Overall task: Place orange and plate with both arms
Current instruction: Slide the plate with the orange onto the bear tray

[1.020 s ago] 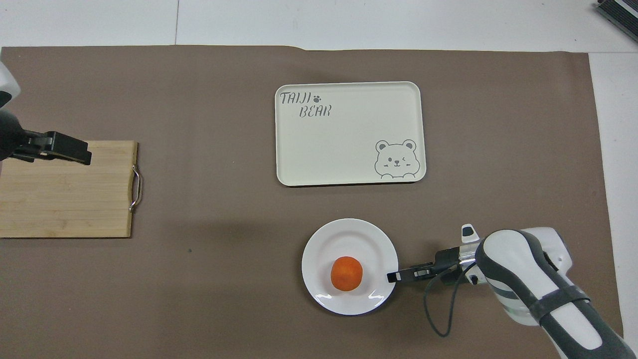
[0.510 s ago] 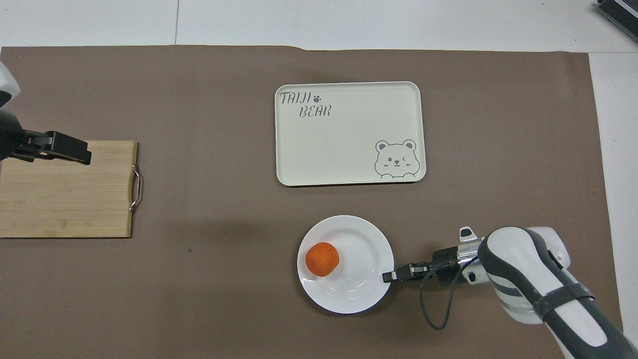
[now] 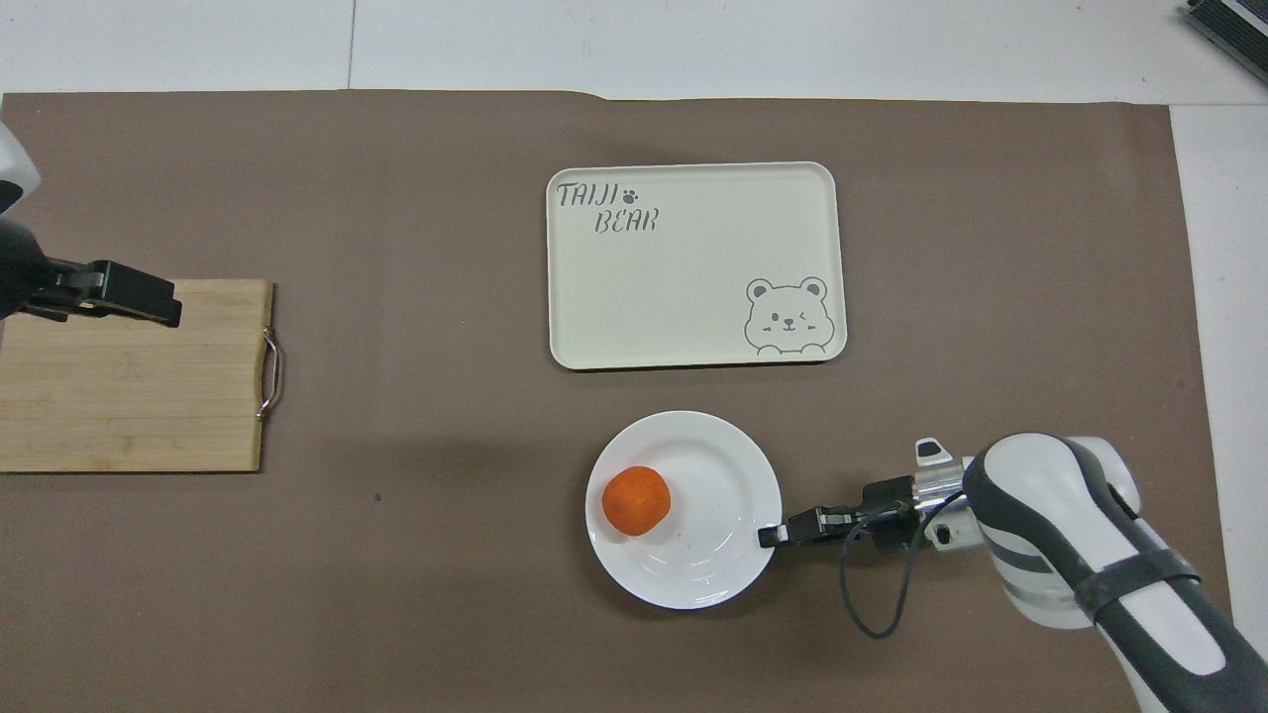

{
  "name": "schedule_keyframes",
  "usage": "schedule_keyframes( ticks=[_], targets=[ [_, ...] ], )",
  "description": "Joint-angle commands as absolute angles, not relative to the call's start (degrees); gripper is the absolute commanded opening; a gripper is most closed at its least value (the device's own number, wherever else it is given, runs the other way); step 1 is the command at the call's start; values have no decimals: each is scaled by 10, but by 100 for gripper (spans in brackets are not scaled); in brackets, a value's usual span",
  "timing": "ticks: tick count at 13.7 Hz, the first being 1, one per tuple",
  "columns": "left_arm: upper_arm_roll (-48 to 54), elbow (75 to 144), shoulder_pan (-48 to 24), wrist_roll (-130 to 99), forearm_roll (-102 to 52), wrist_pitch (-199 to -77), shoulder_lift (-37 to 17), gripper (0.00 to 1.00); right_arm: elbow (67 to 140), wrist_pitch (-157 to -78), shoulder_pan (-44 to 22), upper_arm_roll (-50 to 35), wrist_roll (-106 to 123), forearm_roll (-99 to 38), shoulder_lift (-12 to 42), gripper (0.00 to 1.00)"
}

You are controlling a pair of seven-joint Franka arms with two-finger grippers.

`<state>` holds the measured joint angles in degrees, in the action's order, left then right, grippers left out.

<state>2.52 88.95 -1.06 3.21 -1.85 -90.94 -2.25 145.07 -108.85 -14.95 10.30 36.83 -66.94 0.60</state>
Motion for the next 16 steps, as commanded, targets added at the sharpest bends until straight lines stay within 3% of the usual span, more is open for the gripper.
schedule_keyframes(
  ticks=[1, 6, 16],
  targets=[
    [29, 897, -4, 30, -21, -919, -18, 100, 1415, -1064, -148, 99, 359, -728, 27, 0],
    [30, 897, -4, 30, -21, -919, -18, 100, 1316, -1057, -154, 99, 287, -756, 82, 0],
    [29, 897, -4, 30, -21, -919, -18, 100, 1029, -1080, -141, 100, 113, -750, 236, 0]
  ],
)
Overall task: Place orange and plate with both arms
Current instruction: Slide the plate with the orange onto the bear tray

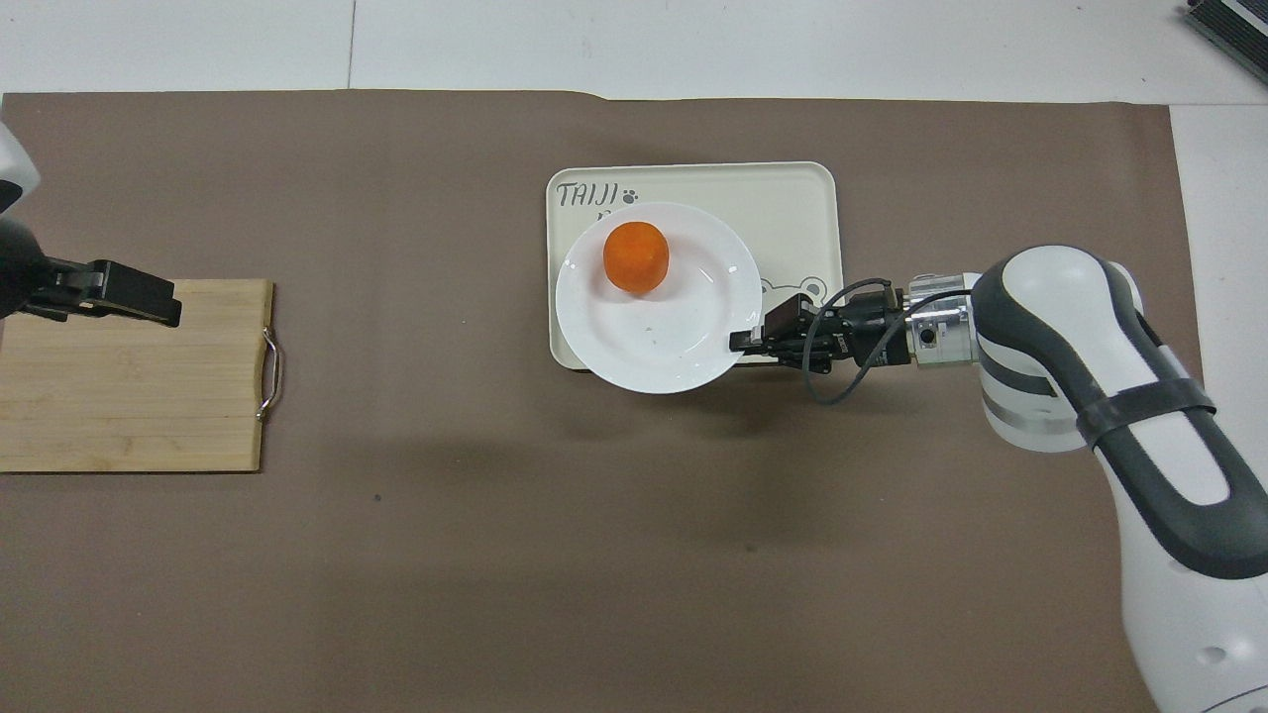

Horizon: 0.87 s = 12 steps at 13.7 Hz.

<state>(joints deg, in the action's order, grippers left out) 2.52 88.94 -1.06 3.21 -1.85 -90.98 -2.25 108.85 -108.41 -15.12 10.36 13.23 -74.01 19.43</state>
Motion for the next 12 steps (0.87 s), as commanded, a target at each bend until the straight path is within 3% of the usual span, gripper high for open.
schedule_keyframes(
  ticks=[1, 4, 12],
  targets=[
    [30, 897, -4, 30, -21, -919, -18, 100, 1001, -1080, -134, 101, 113, -751, 263, 0],
    [29, 897, -4, 30, -21, -919, -18, 100, 928, -1087, -120, 102, 108, -746, 317, 0],
    [29, 897, -4, 30, -21, -919, -18, 100, 983, -1097, -121, 103, 156, -710, 311, 0]
  ],
)
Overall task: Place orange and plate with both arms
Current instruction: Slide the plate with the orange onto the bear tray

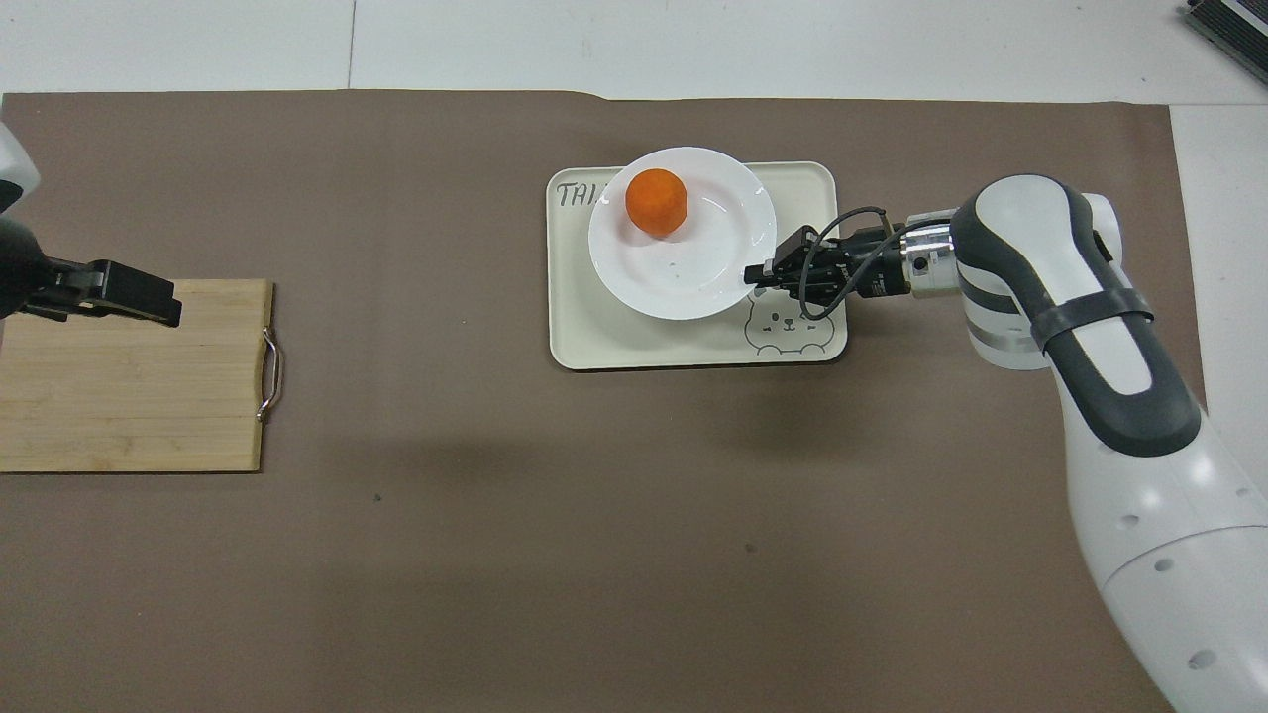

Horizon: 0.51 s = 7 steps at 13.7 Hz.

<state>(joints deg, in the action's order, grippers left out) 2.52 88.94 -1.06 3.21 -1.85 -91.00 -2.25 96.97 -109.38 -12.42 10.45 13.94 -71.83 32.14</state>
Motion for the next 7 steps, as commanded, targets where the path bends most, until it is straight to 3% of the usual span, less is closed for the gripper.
schedule_keyframes(
  ticks=[1, 6, 7],
  targets=[
    [29, 897, -4, 30, -21, -919, -18, 100, 994, -1099, -121, 104, 156, -708, 309, 0],
    [29, 897, -4, 30, -21, -919, -18, 100, 1018, -1111, -124, 105, 157, -694, 301, 0],
    [30, 897, -4, 30, -21, -919, -18, 100, 1024, -1122, -127, 105, 157, -687, 299, 12]
  ],
)
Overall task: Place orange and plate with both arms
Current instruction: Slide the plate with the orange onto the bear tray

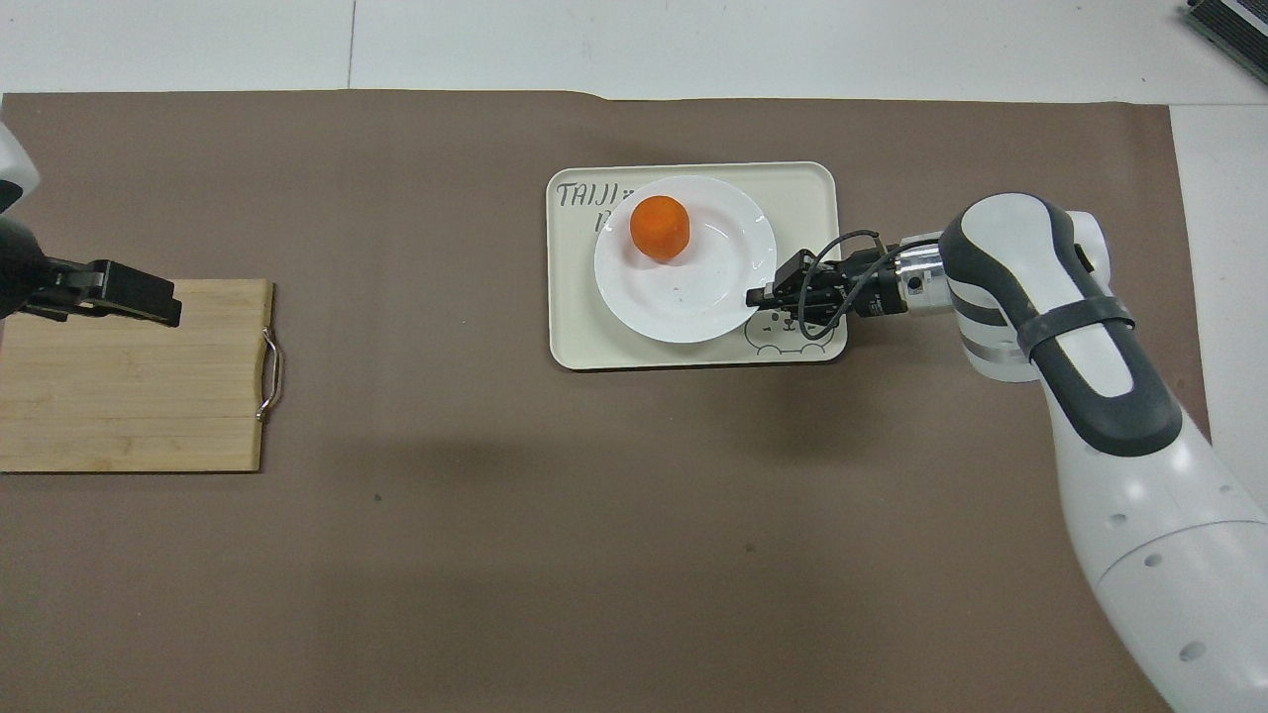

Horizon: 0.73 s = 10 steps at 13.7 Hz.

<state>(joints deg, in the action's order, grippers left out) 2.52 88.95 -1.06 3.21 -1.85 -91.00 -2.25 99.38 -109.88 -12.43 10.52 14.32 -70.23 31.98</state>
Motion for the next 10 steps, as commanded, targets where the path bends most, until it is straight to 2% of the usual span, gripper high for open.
schedule_keyframes(
  ticks=[1, 2, 3, 10],
  targets=[
    [30, 897, -4, 30, -21, -919, -18, 100, 1025, -1124, -127, 105, 157, -676, 299, 37],
    [29, 897, -4, 30, -21, -919, -18, 100, 1024, -1125, -126, 105, 156, -664, 299, 73],
    [29, 897, -4, 30, -21, -919, -18, 100, 1022, -1126, -125, 105, 156, -650, 300, 100],
    [30, 897, -4, 30, -21, -919, -18, 100, 965, -1127, -130, 109, 101, -456, 283, 100]
  ],
)
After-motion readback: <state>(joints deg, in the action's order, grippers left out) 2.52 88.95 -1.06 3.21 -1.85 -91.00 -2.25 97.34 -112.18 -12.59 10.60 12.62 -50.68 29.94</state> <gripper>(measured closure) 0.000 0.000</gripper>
